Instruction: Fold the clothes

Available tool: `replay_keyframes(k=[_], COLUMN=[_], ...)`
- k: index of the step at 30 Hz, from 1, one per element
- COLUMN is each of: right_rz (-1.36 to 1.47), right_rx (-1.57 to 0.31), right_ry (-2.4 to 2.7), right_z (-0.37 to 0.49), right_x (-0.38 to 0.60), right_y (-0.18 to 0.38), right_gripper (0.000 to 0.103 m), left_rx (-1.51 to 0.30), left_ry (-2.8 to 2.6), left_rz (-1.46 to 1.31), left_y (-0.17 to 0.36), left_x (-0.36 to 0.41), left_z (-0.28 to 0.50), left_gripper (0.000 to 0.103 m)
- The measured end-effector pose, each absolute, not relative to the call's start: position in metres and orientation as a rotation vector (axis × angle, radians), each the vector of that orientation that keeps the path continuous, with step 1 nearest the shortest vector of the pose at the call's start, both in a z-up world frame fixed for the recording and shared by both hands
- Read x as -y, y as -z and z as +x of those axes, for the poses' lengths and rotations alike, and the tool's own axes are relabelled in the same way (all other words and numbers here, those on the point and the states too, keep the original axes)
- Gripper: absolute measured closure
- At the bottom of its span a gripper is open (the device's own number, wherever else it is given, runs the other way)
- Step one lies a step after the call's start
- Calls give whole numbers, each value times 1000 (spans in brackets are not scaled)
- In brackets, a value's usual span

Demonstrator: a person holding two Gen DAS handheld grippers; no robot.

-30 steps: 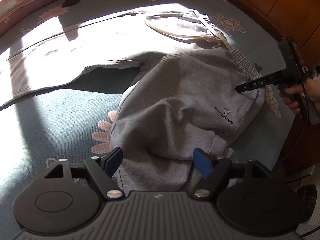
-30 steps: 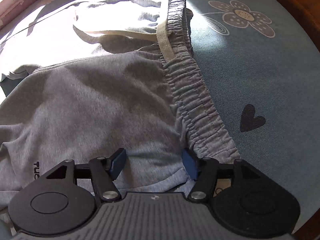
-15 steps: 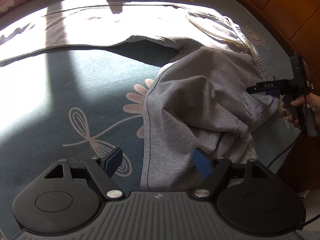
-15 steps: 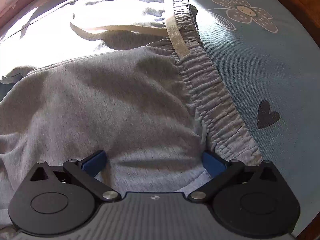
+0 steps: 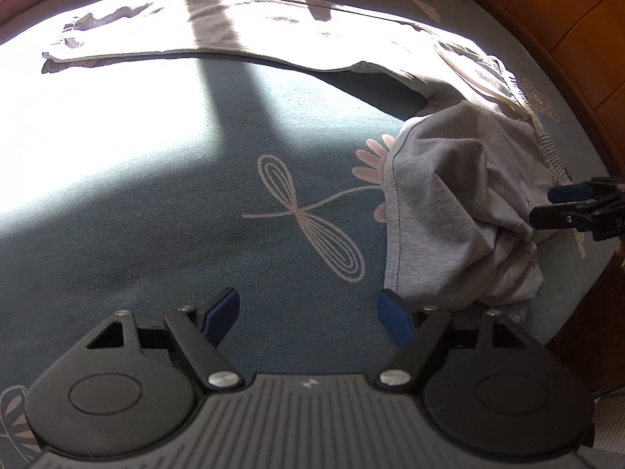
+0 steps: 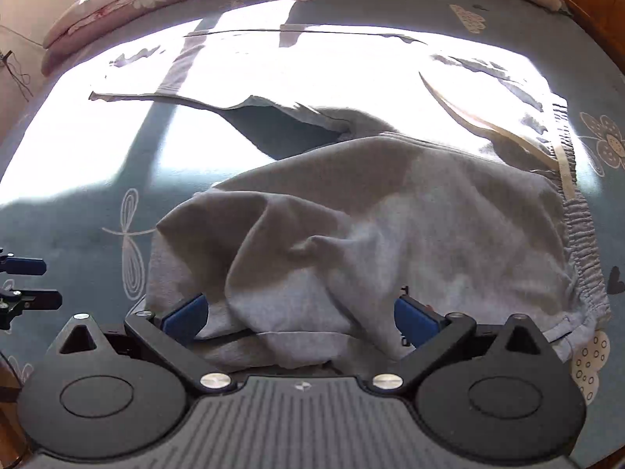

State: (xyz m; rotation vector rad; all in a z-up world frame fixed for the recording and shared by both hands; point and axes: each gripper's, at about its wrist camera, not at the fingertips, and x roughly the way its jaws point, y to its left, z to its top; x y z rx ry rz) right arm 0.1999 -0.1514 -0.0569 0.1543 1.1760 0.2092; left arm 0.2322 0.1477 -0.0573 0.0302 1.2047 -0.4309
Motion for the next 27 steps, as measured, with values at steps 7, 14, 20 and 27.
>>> replay_keyframes(k=[7,14,20,27], right_rz=[181,17,-92,-58], right_rx=[-1354,-1382,-1277,-1167], right_ry=[-400,-352,-272,-144], right_z=[182,196,248,325], right_x=[37,-1,5,61], right_y=[93,113,89,69], right_gripper=[0,2,2,2], left_rx=[-1201,-1199,-1181,-1167], left_ry=[429,424,408,340], left_rz=[12,-10,-20,-55], left_y=[56,56,55,54], left_x=[-190,-227,-248,-254], left_z=[226,219,213,209], left_gripper=[26,26,26,26])
